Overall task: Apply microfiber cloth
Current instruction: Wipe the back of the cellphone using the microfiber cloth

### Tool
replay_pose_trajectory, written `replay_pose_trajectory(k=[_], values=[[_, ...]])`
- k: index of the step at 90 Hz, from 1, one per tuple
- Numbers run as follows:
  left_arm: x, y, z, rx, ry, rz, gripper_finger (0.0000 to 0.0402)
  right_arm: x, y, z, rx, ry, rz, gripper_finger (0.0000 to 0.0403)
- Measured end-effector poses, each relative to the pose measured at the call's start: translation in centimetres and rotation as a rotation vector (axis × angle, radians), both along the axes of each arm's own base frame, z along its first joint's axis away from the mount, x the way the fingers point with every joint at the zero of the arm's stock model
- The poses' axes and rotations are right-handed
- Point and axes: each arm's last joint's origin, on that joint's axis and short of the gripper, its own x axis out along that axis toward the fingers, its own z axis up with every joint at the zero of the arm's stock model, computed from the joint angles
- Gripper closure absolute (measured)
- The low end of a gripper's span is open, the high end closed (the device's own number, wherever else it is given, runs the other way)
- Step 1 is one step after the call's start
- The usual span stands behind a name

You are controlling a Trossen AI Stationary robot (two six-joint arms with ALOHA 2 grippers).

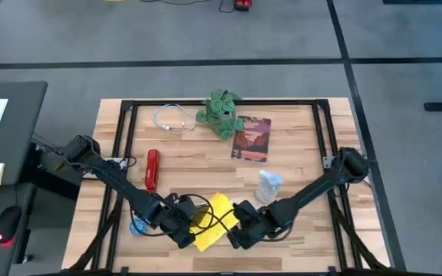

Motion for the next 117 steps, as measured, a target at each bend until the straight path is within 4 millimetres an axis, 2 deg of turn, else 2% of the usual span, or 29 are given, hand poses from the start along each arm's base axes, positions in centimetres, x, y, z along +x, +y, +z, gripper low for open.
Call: replay_pose_trajectory(k=[9, 21, 32, 49, 59, 73, 76, 100, 117], values=[[-0.1, -0.2, -0.4, -0.029, 0.004, 0.019, 0.0395, 0.2, -1.6, -1.3, -0.022, 0.020, -0.019, 0.0132], [-0.4, 0.0, -1.2, -0.064, 0.025, 0.067, 0.0395, 0.8, -3.4, -3.2, 0.019, 0.001, 0.060, 0.0149], [-0.5, -0.1, -1.6, -0.102, 0.038, 0.057, 0.0395, 0.9, -4.6, -4.8, 0.041, -0.039, 0.061, 0.0173], [-0.4, -0.1, -2.0, -0.137, 0.022, 0.087, 0.0395, 0.8, -5.7, -6.1, 0.022, -0.050, 0.107, 0.0209], [-0.4, 0.1, -2.2, -0.150, 0.018, 0.111, 0.0395, 1.0, -5.1, -6.0, 0.007, -0.131, 0.191, 0.0254], [0.0, 0.5, -2.5, -0.177, -0.007, 0.142, 0.0395, 1.2, -3.1, -5.2, 0.022, -0.261, 0.274, 0.0372], [0.1, 0.7, -2.5, -0.181, -0.014, 0.144, 0.0395, 1.2, -2.6, -5.0, 0.022, -0.294, 0.294, 0.0387], [2.0, 2.0, -2.1, -0.194, -0.117, 0.128, 0.0395, 0.9, 1.0, -3.3, -0.072, -0.558, 0.340, 0.0400], [2.9, 2.5, -1.7, -0.206, -0.182, 0.108, 0.0395, 1.2, 0.9, -2.5, -0.283, -0.662, 0.272, 0.0402]])
